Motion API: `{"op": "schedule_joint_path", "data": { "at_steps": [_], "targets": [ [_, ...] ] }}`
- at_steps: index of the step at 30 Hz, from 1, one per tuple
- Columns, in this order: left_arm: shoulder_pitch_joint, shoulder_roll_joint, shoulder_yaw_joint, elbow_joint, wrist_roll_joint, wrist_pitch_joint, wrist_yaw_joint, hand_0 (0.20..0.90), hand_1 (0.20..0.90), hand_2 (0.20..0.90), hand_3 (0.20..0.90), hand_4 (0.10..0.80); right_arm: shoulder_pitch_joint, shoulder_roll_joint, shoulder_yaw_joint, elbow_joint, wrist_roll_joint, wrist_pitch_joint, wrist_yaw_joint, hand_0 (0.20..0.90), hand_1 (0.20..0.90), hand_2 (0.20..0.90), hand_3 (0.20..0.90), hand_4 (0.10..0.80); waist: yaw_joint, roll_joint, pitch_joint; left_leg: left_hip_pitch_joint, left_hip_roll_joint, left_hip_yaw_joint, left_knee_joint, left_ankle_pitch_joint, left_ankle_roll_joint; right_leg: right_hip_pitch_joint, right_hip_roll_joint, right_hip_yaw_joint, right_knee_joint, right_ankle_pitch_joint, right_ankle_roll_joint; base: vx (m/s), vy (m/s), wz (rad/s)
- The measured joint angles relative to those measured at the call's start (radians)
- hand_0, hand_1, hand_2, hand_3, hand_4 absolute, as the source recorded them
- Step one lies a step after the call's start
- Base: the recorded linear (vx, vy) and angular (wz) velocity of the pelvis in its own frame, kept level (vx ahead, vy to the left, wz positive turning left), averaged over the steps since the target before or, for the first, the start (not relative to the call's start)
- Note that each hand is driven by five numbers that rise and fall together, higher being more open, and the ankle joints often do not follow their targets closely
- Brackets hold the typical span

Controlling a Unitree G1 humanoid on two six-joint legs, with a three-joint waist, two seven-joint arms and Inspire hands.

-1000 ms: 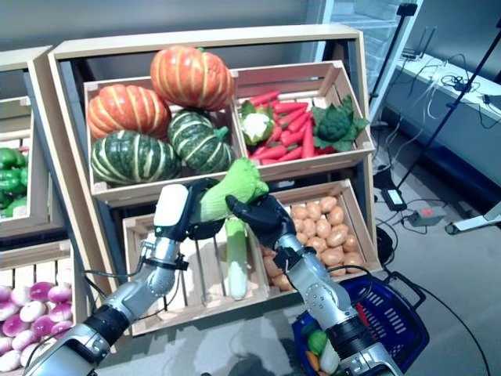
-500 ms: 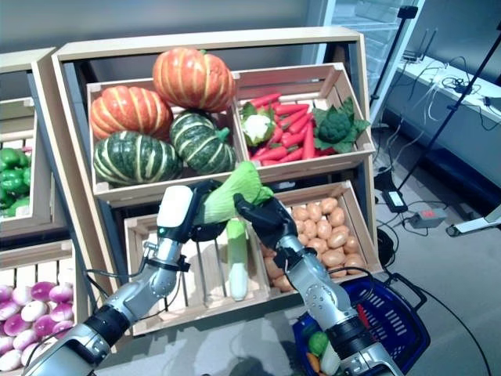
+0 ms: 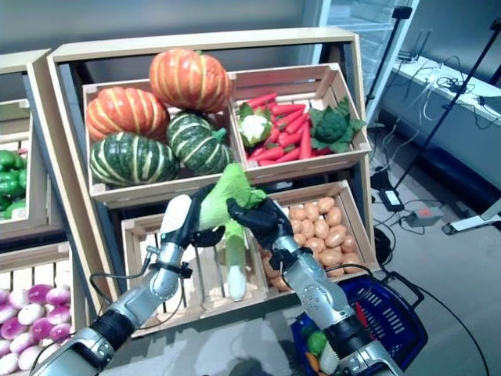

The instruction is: Put vegetables into the basket

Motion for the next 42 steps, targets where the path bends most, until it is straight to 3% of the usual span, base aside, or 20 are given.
{"op": "schedule_joint_path", "data": {
  "at_steps": [10,22,27,32,34,42],
  "targets": [
    [0.039,-0.001,0.000,0.001,-0.015,0.015,-0.096,0.900,0.900,0.900,0.900,0.800,0.074,-0.001,-0.005,0.006,-0.028,0.003,0.009,0.300,0.300,0.300,0.300,0.400,-0.025,-0.001,0.001,0.013,0.003,0.025,-0.001,-0.003,0.003,-0.002,0.000,0.028,0.000,0.005,0.000,0.012,0.007,-0.07],
    [0.129,-0.024,-0.013,0.042,-0.015,0.030,-0.173,0.900,0.900,0.900,0.900,0.800,0.204,-0.036,-0.073,0.040,-0.132,0.007,0.143,0.300,0.300,0.300,0.300,0.400,-0.094,-0.012,0.007,0.015,0.008,0.058,-0.006,-0.008,0.009,-0.020,-0.002,0.072,0.000,0.019,0.005,0.021,0.003,-0.10],
    [0.244,0.013,0.141,0.092,-0.031,0.062,-0.172,0.900,0.900,0.900,0.900,0.800,0.261,-0.039,-0.308,0.038,-0.139,-0.047,0.206,0.300,0.300,0.300,0.300,0.400,-0.122,-0.023,0.015,0.020,0.008,0.079,-0.008,-0.013,0.012,-0.025,-0.005,0.094,-0.004,0.020,0.008,0.034,-0.037,-0.12],
    [0.365,0.059,0.274,0.092,-0.155,0.048,-0.195,0.900,0.900,0.900,0.900,0.800,0.321,-0.050,-0.528,0.040,-0.144,-0.142,0.203,0.300,0.300,0.300,0.300,0.400,-0.121,-0.035,0.026,0.015,0.004,0.080,-0.005,-0.016,0.014,-0.035,-0.009,0.101,-0.004,0.024,0.010,0.007,-0.023,-0.05],
    [0.391,0.059,0.305,0.092,-0.215,0.020,-0.229,0.900,0.900,0.900,0.900,0.800,0.329,-0.056,-0.551,0.040,-0.144,-0.161,0.195,0.300,0.300,0.300,0.300,0.400,-0.122,-0.042,0.033,0.015,0.004,0.081,-0.002,-0.016,0.014,-0.035,-0.009,0.102,-0.004,0.025,0.010,0.000,0.000,0.00],
    [0.410,0.059,0.303,0.042,-0.328,-0.037,-0.310,0.900,0.900,0.900,0.900,0.800,0.335,-0.075,-0.558,0.103,-0.145,-0.164,0.189,0.300,0.300,0.300,0.300,0.400,-0.116,-0.047,0.037,0.015,0.004,0.083,-0.008,-0.016,0.015,-0.036,-0.009,0.106,-0.004,0.026,0.010,0.004,0.000,0.00]
  ]
}}
